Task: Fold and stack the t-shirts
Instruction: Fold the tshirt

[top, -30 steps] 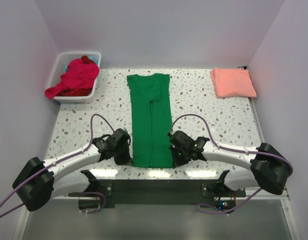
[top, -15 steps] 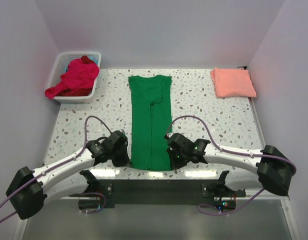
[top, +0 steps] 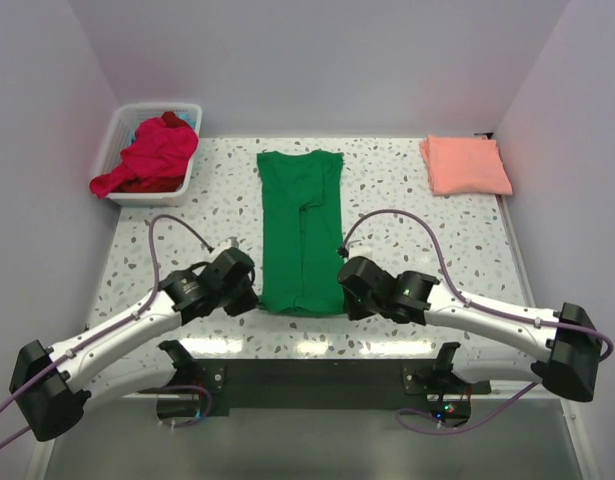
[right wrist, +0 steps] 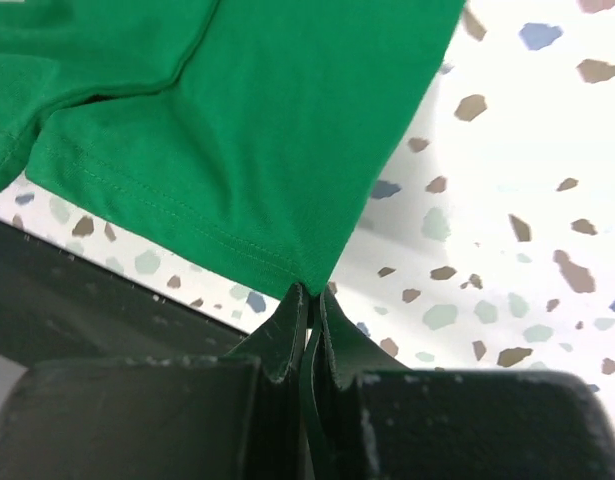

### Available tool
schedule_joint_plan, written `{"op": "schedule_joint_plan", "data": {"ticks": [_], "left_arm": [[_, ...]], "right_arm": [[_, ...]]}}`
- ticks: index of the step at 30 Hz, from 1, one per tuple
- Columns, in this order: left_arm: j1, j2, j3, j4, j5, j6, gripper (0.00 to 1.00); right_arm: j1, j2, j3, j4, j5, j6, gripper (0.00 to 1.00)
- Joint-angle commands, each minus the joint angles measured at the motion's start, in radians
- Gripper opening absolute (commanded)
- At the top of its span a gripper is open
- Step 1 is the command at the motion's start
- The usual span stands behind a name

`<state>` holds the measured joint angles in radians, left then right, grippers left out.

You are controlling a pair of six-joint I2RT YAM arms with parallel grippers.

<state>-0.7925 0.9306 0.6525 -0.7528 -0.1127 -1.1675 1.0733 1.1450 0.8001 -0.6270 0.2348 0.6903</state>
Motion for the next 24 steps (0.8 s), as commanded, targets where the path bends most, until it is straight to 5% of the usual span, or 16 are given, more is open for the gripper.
{"op": "schedule_joint_plan", "data": {"ticks": [1, 12, 24], "left_arm": [[-0.004, 0.069, 0.079, 0.099, -0.097, -0.031, 0.00], [-0.004, 0.298, 0.286, 0.138, -0.212, 0.022, 0.00], [0.116, 0.523, 0.504, 0.133, -0.308, 0.147, 0.00]], "right_arm": [[0.002, 0.028, 0.068, -0.033, 0.139, 0.038, 0.00], [-0.027, 0.153, 0.205, 0.018, 0.305, -0.023, 0.00], [-0.252, 0.327, 0.385, 0.142, 0.225, -0.233, 0.00]]}}
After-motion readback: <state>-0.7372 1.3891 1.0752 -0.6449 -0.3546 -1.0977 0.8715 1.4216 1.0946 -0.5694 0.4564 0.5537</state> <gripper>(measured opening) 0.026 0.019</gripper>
